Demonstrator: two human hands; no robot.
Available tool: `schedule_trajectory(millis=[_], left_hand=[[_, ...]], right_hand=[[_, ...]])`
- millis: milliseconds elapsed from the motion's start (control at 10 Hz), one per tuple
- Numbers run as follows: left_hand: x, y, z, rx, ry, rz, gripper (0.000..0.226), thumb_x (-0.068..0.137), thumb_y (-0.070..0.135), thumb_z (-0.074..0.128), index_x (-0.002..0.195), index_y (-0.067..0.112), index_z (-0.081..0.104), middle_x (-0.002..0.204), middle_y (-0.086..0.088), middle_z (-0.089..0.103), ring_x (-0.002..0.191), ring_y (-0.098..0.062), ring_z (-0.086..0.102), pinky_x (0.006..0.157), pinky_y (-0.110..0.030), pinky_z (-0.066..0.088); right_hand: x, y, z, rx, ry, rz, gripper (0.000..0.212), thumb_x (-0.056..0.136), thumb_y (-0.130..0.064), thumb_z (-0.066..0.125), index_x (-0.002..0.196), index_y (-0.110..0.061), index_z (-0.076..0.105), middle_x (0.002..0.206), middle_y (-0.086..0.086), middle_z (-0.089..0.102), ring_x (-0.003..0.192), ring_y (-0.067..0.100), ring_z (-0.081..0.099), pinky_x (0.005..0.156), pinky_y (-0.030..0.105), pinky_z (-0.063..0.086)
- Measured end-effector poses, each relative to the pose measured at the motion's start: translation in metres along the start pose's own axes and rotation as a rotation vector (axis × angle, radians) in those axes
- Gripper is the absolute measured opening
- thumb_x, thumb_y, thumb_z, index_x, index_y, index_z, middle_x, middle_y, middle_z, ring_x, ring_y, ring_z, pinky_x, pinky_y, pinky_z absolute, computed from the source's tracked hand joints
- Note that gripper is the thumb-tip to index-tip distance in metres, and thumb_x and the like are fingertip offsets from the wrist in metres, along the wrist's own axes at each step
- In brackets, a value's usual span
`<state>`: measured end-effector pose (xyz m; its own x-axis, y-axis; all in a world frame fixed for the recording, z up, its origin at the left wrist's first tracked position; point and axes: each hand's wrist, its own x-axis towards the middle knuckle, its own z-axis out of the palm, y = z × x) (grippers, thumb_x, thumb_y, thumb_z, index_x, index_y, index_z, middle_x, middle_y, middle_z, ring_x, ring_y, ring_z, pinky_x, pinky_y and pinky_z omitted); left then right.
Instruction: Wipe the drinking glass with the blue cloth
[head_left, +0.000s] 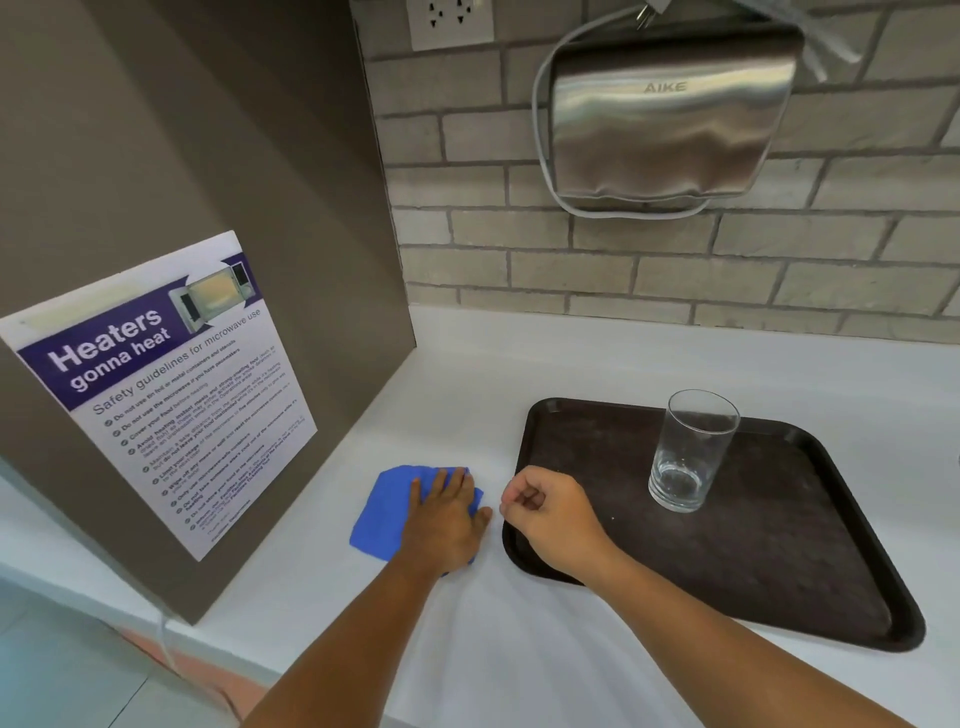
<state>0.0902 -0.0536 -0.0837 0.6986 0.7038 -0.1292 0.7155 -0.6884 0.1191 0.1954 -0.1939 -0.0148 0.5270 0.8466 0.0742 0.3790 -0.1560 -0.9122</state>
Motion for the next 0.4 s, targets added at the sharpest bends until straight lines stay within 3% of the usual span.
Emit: schedule_trajectory(millis=[100,200,400], left_hand=[[-0.002,0.001,0.003,0.047,0.004,-0.014,0.071,0.099,0.055,0.016,0.157,0.016,0.003,0.166,0.0,0.004,0.152,-0.022,-0.007,0.115,-0.053,-0.016],[-0.002,0.001,0.003,0.081,-0.005,-0.031,0.074,0.097,0.059,0.014,0.157,0.019,-0.002,0.167,0.0,-0.001,0.151,-0.023,-0.009,0.113,-0.055,-0.018],[-0.002,0.001,-0.017,-0.048,-0.069,-0.007,0.068,0.099,0.057,0.022,0.157,0.026,0.005,0.166,0.004,-0.001,0.152,-0.022,-0.004,0.117,-0.058,-0.008]], right_hand=[[0.002,-0.007,0.008,0.035,-0.006,0.003,0.007,0.083,0.002,0.068,0.083,-0.004,0.072,0.085,0.014,0.074,0.079,0.026,0.069,0.078,0.037,0.058],[0.003,-0.013,0.005,0.059,0.008,0.0,0.009,0.083,0.001,0.068,0.082,-0.006,0.073,0.084,0.012,0.074,0.083,0.029,0.069,0.077,0.033,0.058],[0.008,-0.023,-0.015,0.04,0.036,-0.02,0.008,0.083,-0.001,0.07,0.081,-0.007,0.073,0.077,-0.001,0.072,0.074,0.012,0.067,0.072,0.023,0.057]])
